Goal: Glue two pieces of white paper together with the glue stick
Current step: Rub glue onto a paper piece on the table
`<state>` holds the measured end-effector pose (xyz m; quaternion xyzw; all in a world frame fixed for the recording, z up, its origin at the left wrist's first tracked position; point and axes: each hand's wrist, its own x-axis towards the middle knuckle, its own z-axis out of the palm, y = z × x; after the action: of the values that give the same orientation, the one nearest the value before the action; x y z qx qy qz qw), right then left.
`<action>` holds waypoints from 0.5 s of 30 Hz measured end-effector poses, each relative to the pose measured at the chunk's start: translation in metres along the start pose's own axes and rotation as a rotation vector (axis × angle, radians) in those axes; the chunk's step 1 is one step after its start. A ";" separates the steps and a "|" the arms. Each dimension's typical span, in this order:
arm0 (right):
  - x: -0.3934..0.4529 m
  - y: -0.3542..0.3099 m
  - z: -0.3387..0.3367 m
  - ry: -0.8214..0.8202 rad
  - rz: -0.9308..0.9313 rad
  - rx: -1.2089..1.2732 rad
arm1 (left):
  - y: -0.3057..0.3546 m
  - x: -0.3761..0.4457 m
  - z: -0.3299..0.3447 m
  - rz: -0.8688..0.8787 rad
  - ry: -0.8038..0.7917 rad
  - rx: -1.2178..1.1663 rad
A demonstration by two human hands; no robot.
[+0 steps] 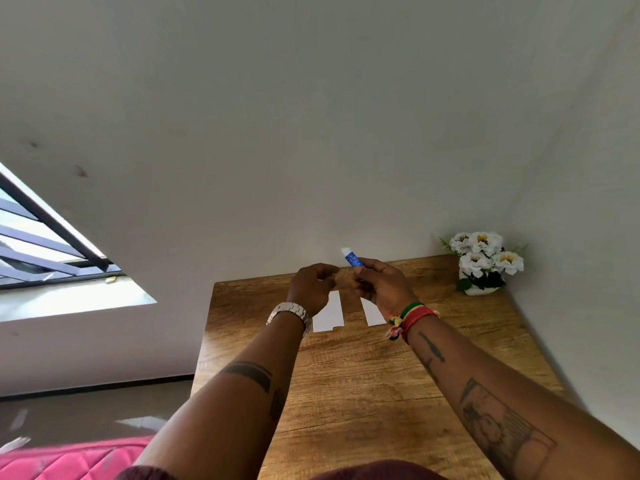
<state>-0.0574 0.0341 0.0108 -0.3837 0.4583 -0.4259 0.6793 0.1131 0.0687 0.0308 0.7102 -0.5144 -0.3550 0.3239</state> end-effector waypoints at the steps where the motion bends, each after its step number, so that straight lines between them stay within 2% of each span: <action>1: 0.001 0.002 -0.002 0.008 0.023 0.022 | -0.008 0.002 -0.001 -0.004 0.011 0.090; 6: 0.014 0.014 -0.002 0.062 0.116 0.045 | -0.044 0.011 -0.004 0.112 -0.032 0.561; 10: 0.026 0.026 0.000 0.056 0.127 -0.077 | -0.065 0.016 0.003 0.104 -0.113 0.686; 15: 0.042 0.041 -0.001 0.057 0.100 -0.417 | -0.085 0.017 0.013 0.124 -0.216 0.814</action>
<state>-0.0403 0.0088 -0.0394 -0.4806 0.5740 -0.2984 0.5920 0.1487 0.0732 -0.0495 0.7065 -0.6855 -0.1750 -0.0180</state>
